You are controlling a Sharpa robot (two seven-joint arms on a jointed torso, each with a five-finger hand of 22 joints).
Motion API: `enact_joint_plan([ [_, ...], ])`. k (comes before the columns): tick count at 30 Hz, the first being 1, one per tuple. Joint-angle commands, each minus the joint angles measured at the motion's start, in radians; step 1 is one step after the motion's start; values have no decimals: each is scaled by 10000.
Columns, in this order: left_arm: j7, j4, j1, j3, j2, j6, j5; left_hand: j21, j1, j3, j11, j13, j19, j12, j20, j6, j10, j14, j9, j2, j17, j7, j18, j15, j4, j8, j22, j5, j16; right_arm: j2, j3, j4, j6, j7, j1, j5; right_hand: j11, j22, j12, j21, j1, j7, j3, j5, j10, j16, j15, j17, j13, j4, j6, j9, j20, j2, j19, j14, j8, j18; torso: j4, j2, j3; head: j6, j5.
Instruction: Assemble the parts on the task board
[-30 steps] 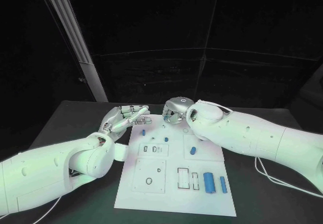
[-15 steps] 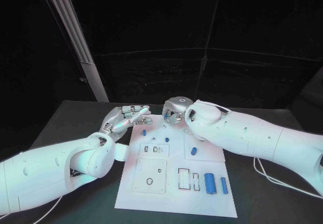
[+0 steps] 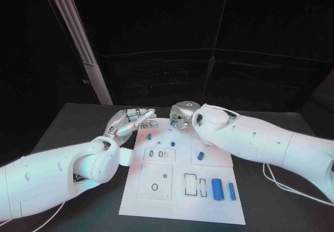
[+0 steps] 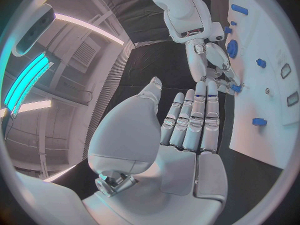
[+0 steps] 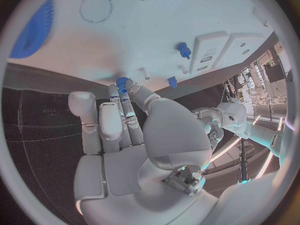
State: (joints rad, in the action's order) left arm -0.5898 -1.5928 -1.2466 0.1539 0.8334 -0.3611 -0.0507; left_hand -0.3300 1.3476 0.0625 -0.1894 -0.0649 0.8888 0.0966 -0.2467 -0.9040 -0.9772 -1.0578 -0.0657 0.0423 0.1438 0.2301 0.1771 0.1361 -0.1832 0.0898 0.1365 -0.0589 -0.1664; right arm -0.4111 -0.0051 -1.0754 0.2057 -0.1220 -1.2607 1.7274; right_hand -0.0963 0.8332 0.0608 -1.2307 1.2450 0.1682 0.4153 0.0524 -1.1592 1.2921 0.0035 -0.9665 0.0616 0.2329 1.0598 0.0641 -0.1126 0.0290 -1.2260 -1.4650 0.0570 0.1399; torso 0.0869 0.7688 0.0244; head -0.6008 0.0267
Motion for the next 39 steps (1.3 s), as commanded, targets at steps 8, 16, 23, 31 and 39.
enact_joint_plan([
  [8, -9, 22, -19, -10, -39, 132, 38, 12, 50, -4, -9, 16, 61, -64, -5, 75, 56, 38, 5, -18, 13, 112, 48, 49, 75, -39, -18, 41, 35, -65, 1, -35, -258, -35, -24, 141, -33, -1, 24, 37, -25, 5, 67, 3, 37, -9, 73, 3, 16, -29, -71, 22, -5, -165, 80, -89, 59, -32, -2, 9, -5, -26, -17],
  [16, 12, 38, -19, -10, -40, 124, 37, 17, 54, -7, -11, 19, 60, -80, -7, 84, 78, 46, 6, -23, 14, 113, 47, 52, 86, -48, -24, 42, 49, -43, 1, 64, 13, 120, -24, 0, -282, -1398, -13, 816, -224, 253, -116, -37, 1104, -627, 266, 1098, -16, -219, -866, -27, -142, -612, 834, 220, 30, 170, -10, 9, 5, -5, -24],
  [23, 35, 55, -20, -10, -24, 127, 37, 34, 52, -23, -25, 25, 51, -121, -15, 117, 137, 68, 9, -29, 17, 119, 45, 63, 107, -77, -40, 43, 89, -69, 1, 94, 429, 239, -25, -202, -313, -2870, 122, 1855, -104, 202, -983, -41, 2202, -1446, 313, 2284, 37, -666, -3502, -67, -169, -907, 1465, 451, -21, 420, -2, 10, 0, 28, -3],
  [31, 40, 55, -21, -10, 52, 132, 37, 42, 50, -29, -29, 25, 44, -136, -18, 132, 158, 79, 9, -30, 17, 122, 44, 68, 115, -89, -47, 43, 106, -899, 4, -647, 1510, 496, -27, -1148, -246, -1833, 797, 1259, 173, 260, -1223, 331, 1045, -901, 251, 1338, 173, -1018, -1666, 181, -166, -646, 656, 79, 448, 225, -61, -12, -8, 69, 24],
  [39, 45, 55, -30, -8, 164, 149, 37, 49, 57, -30, -27, 23, 38, -140, -21, 134, 161, 91, 8, -34, 16, 115, 43, 72, 126, -92, -53, 43, 121, -2858, 86, -2332, 1417, 184, -82, -3054, 350, 395, 2154, -91, -388, -179, -1565, 944, -1500, 489, -204, -966, 835, -1680, -1083, 135, 190, -1097, -513, -379, 532, -134, -244, -84, -52, 169, 88],
])
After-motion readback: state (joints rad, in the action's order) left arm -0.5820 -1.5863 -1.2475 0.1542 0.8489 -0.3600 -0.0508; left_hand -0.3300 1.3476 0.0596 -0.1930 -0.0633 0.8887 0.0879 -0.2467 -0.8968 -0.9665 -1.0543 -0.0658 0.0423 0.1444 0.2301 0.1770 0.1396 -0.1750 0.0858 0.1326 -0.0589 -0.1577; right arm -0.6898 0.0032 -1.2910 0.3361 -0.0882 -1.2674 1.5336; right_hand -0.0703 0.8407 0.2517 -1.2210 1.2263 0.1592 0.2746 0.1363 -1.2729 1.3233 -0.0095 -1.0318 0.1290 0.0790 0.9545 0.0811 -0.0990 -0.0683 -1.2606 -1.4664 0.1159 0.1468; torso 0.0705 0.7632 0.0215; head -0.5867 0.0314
